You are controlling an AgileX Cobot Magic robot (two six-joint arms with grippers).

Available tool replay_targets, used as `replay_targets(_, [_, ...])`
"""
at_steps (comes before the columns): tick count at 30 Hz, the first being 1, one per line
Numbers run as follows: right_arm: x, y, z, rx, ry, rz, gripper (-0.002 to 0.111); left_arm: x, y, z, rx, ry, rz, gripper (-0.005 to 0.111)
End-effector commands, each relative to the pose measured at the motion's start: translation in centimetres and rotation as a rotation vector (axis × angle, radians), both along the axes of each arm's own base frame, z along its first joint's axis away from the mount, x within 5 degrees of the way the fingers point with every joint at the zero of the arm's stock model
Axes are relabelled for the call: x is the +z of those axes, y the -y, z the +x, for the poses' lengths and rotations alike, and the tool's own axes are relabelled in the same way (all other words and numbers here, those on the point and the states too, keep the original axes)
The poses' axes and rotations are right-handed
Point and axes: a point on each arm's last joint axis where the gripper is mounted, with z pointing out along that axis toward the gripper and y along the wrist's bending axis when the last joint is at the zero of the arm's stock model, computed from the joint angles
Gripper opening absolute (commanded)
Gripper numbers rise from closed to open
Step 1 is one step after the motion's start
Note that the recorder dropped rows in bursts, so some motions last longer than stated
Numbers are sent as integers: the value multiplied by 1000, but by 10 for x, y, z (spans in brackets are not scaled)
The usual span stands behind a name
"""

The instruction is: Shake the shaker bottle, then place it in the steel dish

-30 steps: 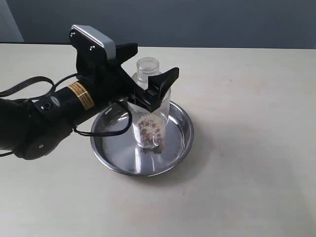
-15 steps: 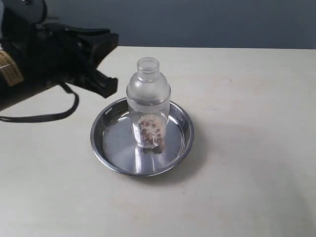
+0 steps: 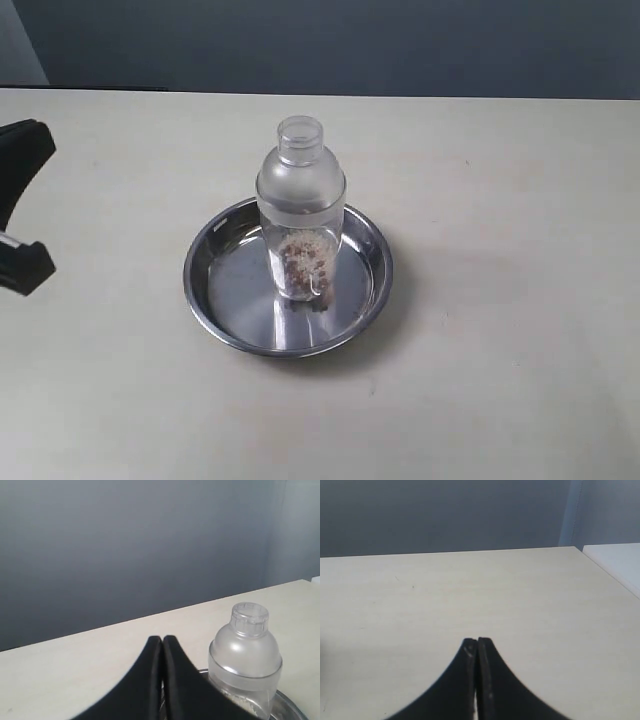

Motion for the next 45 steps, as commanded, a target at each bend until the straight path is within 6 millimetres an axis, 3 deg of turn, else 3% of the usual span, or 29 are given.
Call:
replay_targets(1, [1, 0, 0, -4, 15, -6, -1, -9, -5, -8, 8, 0, 5, 0])
replay_targets(11, [1, 0, 0, -4, 15, -6, -1, -20, -13, -14, 53, -2, -47, 0])
replay_targets(14, [1, 0, 0, -4, 15, -6, -1, -29, -19, -26, 41, 72, 61, 0])
replay_targets(18, [1, 0, 0, -4, 15, -6, -1, -41, -33, -44, 121, 27, 14, 0])
replay_targets(25, [1, 0, 0, -4, 15, -6, -1, -75, -42, -64, 232, -125, -112, 0])
replay_targets(45, [1, 0, 0, -4, 15, -6, -1, -79, -44, -70, 255, -133, -31, 0])
